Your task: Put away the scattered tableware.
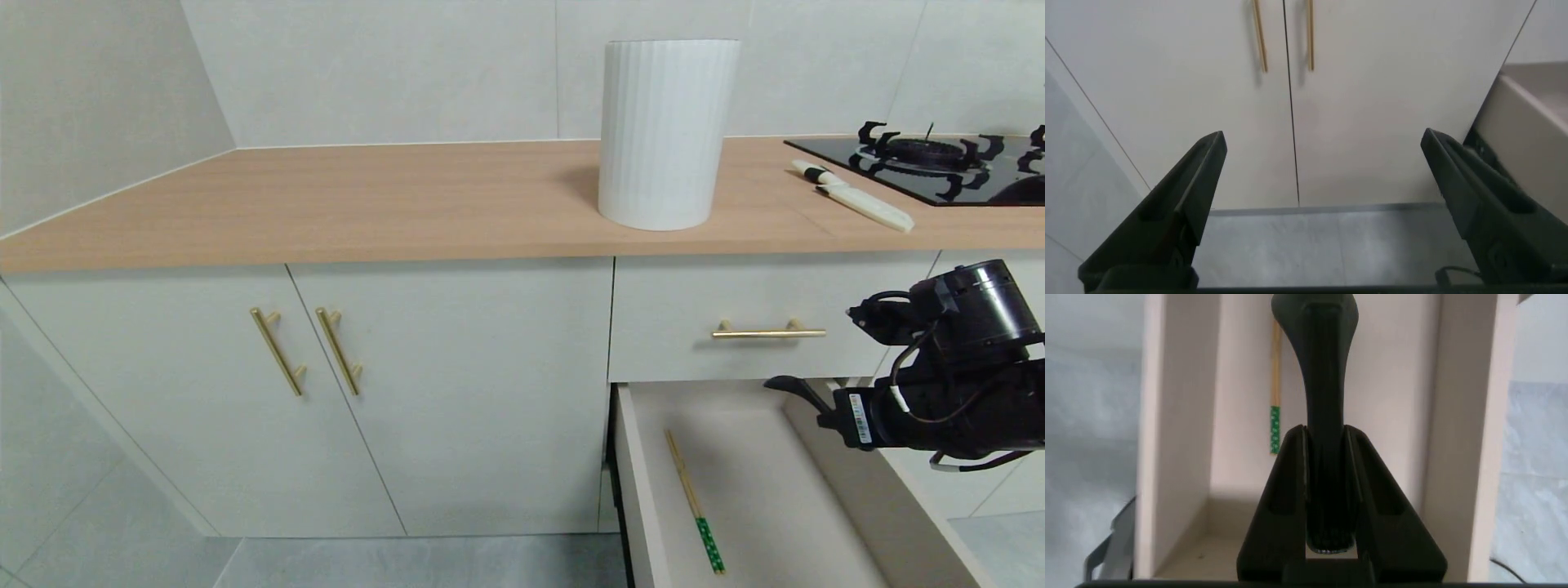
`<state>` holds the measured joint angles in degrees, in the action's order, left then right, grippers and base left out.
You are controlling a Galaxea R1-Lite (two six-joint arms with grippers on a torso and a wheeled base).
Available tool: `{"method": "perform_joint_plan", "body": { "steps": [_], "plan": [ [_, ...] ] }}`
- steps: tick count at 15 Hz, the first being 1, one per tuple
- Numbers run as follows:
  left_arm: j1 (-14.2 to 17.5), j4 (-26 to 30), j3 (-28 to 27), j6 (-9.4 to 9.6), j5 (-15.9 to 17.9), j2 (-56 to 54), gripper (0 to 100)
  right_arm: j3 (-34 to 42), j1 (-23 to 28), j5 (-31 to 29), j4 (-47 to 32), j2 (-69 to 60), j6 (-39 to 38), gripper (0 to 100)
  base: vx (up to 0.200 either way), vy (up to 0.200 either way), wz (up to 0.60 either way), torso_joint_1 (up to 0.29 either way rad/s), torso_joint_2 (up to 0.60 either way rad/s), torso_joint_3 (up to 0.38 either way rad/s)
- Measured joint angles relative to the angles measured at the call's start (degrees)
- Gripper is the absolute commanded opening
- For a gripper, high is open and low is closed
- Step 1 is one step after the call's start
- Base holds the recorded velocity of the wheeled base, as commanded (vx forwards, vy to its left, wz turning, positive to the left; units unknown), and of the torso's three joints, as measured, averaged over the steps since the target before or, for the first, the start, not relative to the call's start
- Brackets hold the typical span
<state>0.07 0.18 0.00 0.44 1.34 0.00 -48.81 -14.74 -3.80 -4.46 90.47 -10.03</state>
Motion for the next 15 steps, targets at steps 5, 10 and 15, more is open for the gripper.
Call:
{"method": "perform_joint_plan", "body": {
  "steps": [5, 10, 15],
  "plan": [
    [-0.02, 0.0, 0.0, 0.0, 0.0, 0.0, 100, 0.05, -0.06, 0.01, -0.05, 0.13, 0.1, 0, 0.0, 0.0, 0.0, -0.028, 0.16, 0.112],
    [0.0, 0.0, 0.0, 0.0, 0.0, 0.0, 100, -0.06, -0.11, 0.0, 1.45, 1.95, 0.16, 0, 0.0, 0.0, 0.0, 0.0, 0.0, 0.0],
    [0.0, 0.0, 0.0, 0.0, 0.02, 0.0, 100, 0.85, 0.0, -0.44, 10.36, 10.86, 0.24, 0, 0.0, 0.0, 0.0, 0.0, 0.0, 0.0]
  ]
}}
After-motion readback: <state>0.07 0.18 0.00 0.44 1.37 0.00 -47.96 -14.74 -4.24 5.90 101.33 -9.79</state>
